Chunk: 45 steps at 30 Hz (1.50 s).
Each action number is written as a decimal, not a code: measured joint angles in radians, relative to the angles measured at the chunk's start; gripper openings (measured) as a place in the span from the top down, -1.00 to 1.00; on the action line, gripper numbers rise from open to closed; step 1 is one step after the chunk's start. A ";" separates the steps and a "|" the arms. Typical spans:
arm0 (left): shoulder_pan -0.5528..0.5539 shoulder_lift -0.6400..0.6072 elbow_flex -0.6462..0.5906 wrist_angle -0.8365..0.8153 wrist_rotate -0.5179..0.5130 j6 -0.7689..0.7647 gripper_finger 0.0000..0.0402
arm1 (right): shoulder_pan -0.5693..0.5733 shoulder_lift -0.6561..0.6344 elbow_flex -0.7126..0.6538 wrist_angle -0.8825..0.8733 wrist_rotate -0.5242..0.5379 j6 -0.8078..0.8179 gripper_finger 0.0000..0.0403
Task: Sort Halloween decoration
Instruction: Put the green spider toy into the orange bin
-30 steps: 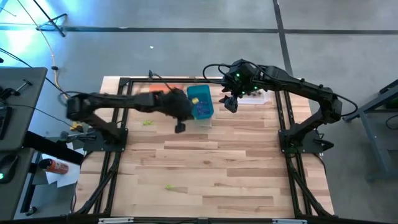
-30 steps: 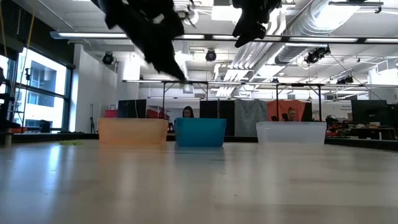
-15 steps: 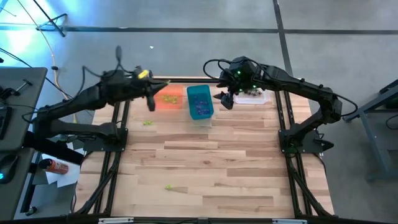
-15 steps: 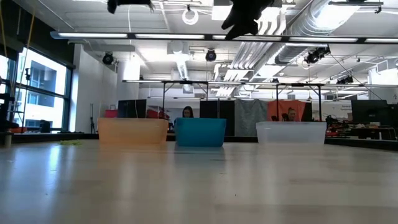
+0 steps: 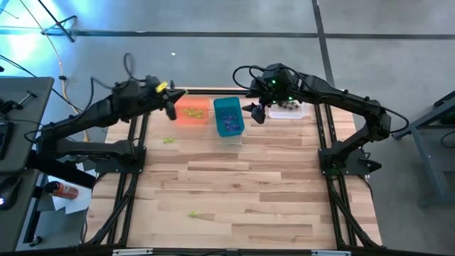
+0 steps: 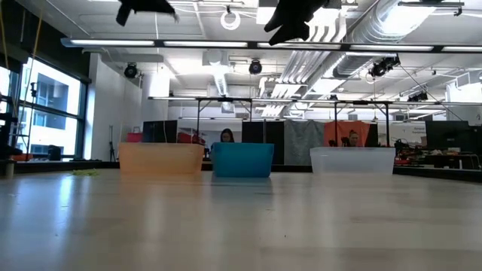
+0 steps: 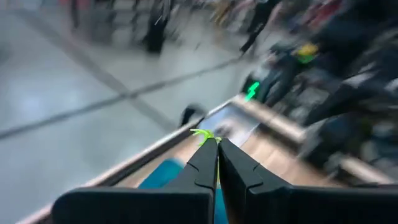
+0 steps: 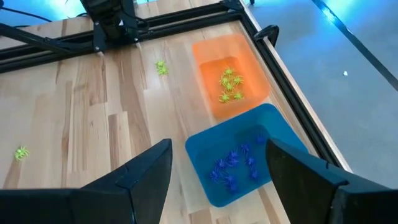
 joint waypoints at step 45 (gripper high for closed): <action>0.419 0.966 0.150 -0.366 0.177 -0.019 0.95 | 0.000 0.001 0.000 -0.101 0.000 0.071 -0.27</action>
